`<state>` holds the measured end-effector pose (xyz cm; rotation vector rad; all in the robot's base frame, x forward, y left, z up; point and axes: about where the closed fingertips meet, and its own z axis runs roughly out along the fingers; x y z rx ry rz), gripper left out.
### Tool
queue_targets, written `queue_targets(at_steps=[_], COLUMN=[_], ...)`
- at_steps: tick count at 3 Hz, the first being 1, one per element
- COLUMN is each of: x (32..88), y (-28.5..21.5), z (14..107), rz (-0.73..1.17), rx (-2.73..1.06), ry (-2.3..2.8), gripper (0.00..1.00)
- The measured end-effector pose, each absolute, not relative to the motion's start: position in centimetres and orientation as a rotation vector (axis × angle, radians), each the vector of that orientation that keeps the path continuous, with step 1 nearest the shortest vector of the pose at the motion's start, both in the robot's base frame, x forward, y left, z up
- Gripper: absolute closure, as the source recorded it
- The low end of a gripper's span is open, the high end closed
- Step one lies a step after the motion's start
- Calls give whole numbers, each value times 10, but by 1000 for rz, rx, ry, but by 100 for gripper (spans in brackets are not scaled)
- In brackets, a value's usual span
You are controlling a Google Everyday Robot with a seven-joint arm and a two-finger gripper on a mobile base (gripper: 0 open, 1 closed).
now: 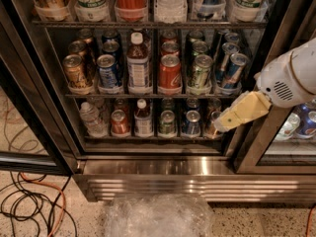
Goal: Pick redbull can from middle shelf of fridge
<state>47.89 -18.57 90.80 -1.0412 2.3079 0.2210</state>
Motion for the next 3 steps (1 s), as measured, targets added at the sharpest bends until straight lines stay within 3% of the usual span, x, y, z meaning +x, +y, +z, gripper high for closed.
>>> queue_targets(at_steps=[1, 3], x=[508, 537], y=[-218, -199], z=[913, 888], rz=[66, 106], rx=[-948, -916], ry=[2279, 2300], gripper=[0, 0])
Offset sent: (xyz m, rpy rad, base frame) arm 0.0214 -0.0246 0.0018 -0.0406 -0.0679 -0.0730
